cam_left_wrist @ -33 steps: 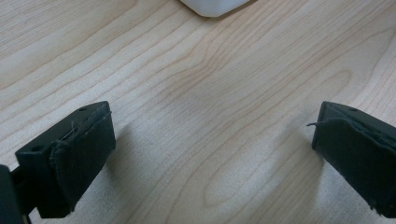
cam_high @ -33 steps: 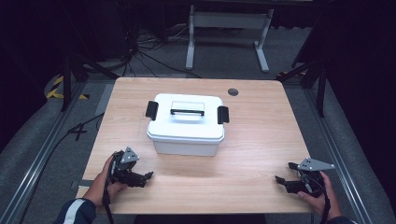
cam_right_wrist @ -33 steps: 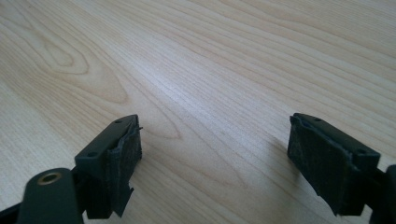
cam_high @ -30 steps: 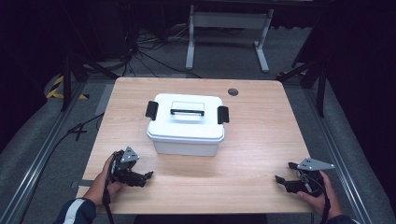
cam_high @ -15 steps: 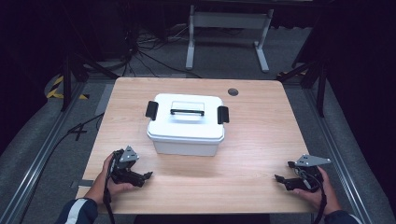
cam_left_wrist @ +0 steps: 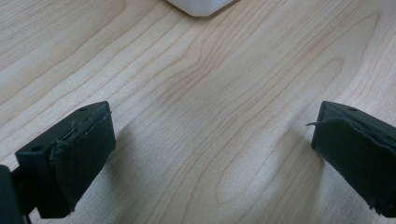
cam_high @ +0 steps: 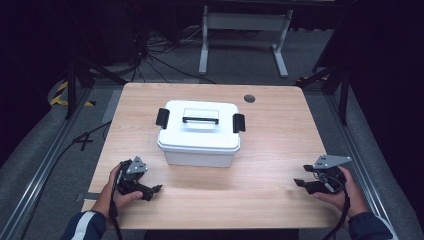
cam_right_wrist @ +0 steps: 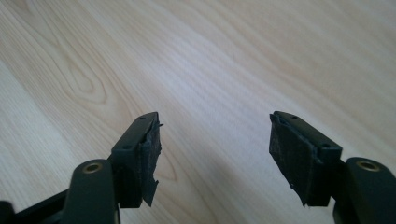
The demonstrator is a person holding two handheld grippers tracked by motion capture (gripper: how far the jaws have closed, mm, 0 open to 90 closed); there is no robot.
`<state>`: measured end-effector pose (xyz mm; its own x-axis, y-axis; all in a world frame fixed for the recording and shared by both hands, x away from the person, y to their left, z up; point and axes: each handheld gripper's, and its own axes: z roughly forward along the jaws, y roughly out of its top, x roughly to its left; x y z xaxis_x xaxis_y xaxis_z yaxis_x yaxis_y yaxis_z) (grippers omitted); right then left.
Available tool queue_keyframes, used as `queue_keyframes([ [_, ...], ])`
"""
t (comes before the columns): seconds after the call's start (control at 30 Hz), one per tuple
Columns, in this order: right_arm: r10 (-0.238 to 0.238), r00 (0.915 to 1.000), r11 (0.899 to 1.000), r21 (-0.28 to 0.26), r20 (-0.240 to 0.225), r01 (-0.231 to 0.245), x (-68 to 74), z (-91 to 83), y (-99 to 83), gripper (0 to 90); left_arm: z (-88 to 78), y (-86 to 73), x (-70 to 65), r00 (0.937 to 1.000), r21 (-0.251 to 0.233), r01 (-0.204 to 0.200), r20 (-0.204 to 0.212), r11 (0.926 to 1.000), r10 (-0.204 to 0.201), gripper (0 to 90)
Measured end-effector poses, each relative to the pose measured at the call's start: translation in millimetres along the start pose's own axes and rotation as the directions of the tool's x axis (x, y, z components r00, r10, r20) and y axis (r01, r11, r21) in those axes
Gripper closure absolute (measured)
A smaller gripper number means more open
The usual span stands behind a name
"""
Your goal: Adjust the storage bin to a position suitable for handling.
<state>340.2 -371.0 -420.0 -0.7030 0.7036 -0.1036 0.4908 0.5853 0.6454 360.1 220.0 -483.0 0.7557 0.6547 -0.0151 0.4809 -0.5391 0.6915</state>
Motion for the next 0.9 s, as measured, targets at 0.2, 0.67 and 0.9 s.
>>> queue_keyframes([
  [0.2, -0.085, 0.9964, 0.996, -0.007, -0.003, 0.085, 0.6, -13.4, 36.8, 39.1, -1.8, -1.1, 0.2, 1.0000, 0.007, 0.001, 0.003, 1.0000, -0.001, 0.4],
  [0.67, -0.245, 0.9695, 0.969, 0.013, 0.000, 0.245, 9.3, -27.3, 117.1, 44.3, -1.8, -1.1, 0.5, 1.0000, 0.008, -0.001, 0.005, 1.0000, 0.001, 0.3],
  [0.9, -0.289, 0.9573, 0.957, 0.005, -0.009, 0.289, 15.0, -25.4, 142.4, 44.5, -1.8, -1.1, 0.5, 1.0000, 0.007, -0.001, 0.005, 1.0000, 0.001, 0.3],
])
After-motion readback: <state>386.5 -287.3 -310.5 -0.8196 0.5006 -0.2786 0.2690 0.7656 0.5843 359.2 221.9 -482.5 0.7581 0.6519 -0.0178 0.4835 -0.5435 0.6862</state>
